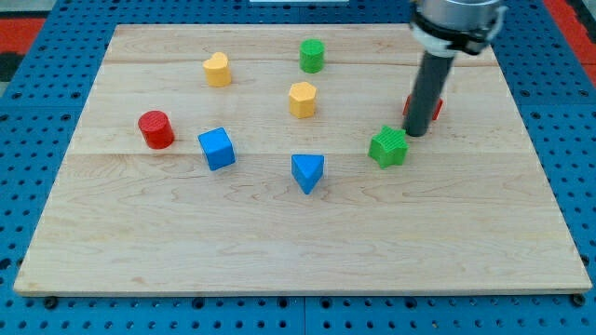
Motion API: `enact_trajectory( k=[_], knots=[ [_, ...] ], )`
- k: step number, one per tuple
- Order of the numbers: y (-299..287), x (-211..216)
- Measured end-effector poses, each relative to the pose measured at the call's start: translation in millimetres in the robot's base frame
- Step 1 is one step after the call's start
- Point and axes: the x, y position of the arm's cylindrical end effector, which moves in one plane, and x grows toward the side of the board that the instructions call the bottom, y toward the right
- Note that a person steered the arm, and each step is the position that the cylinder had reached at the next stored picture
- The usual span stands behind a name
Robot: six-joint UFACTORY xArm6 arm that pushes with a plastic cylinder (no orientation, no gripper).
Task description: Place green star to the bottom of the red star
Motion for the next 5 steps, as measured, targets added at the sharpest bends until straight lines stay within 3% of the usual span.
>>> enact_trajectory(
  k=[2,4,5],
  knots=[
    [37,-11],
    [23,-21],
    [18,42]
  ],
)
